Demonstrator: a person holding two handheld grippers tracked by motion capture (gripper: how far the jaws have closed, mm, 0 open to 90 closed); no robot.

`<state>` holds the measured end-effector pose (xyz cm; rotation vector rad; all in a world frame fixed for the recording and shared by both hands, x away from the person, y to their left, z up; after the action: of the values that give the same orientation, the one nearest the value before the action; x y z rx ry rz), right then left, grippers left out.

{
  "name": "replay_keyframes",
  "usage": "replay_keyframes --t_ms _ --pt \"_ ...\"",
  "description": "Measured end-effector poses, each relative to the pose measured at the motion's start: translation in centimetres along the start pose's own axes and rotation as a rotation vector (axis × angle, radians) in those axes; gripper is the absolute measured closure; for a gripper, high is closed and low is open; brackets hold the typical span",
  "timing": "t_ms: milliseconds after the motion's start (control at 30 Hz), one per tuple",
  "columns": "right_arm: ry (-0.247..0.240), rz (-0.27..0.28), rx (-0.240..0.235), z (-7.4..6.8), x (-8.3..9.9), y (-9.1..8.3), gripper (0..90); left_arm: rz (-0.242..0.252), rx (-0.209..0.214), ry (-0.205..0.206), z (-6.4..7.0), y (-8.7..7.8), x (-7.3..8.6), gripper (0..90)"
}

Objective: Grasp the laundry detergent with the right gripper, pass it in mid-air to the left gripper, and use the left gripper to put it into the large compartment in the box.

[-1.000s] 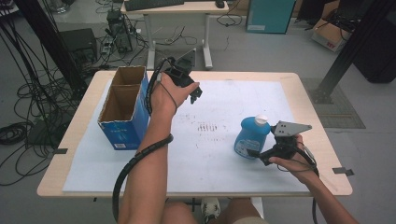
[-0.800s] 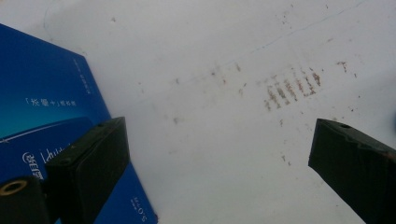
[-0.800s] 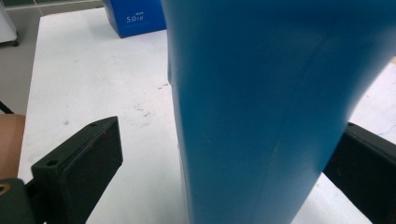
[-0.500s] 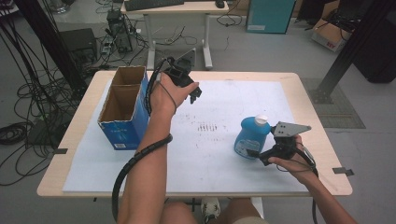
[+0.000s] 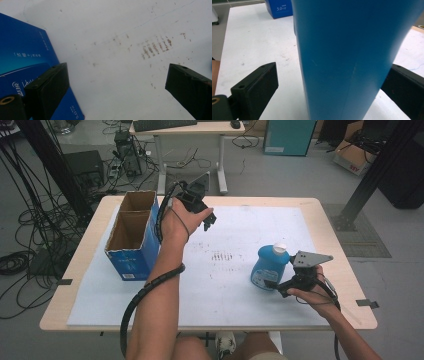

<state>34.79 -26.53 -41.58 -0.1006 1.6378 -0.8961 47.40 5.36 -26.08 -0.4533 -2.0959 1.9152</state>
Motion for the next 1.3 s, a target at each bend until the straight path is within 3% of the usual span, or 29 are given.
replay_keyframes --t_ms 633,1300 --pt "0.001 -0.001 -0.006 0.12 0.27 0.36 6.3 -0.003 0.0 -0.001 -0.08 0.17 0.05 5.6" --pt "-0.003 -0.012 -0.025 0.52 0.8 0.94 32.5 -0.011 0.001 0.002 -0.22 0.31 0.06 5.7"
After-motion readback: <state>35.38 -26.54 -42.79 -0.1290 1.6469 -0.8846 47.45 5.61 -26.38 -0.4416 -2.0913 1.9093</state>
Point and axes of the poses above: each handheld gripper's, and its own axes: y roughly forward along the jaws, x roughly out of its underside, z roughly to its right, the point moved 1 cm from there along y, roughly forward along the jaws, and after that the axes turned 13 degrees about -z, right-handed, at the moved point
